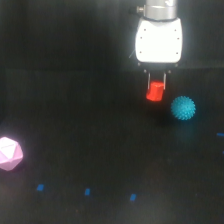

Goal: Pick up the red object from the table

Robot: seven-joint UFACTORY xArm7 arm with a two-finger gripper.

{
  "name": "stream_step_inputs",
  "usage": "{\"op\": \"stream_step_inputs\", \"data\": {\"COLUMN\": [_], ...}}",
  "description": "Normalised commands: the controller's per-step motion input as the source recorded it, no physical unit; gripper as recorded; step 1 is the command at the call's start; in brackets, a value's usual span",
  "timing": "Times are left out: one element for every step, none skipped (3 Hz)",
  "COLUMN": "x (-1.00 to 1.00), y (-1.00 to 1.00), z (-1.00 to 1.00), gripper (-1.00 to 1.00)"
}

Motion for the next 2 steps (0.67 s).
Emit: {"op": "stream_step_inputs", "data": {"x": [0.05,-0.22], "y": [-0.61,-0.65], "z": [0.82,0.32], "gripper": [-0.9,-1.0]}}
